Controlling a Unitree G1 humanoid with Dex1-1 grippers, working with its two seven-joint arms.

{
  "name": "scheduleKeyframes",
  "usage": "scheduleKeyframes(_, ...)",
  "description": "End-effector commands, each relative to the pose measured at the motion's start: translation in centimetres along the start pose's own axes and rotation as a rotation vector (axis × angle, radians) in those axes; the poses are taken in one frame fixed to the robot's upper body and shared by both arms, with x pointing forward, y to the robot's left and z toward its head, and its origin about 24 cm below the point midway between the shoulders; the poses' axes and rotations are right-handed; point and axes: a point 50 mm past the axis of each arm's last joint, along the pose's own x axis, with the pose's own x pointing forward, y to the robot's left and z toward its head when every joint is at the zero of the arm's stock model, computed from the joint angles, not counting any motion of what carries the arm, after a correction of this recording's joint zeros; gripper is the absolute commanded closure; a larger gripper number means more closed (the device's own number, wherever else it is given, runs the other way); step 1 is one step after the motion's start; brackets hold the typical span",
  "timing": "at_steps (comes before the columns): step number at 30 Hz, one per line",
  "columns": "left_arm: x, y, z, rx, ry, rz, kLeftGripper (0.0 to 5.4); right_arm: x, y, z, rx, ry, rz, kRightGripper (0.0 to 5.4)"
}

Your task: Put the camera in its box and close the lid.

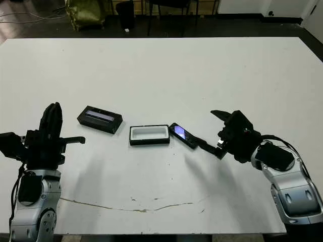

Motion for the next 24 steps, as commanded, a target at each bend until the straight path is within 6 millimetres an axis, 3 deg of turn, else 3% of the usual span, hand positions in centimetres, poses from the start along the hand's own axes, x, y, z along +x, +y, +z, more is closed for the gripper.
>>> scheduleKeyframes(1,-0.3,0.4,-0.5,0.011,0.036,0.007,5.4,0.2,0.3,-0.7,0.049,0.049,0.015,0.07)
scheduleKeyframes(24,-0.3,0.3,-0.4,0.011,0.041,0.005,5.4,1.2,1.6,-2.6,0.172,0.095,0.058,0.03)
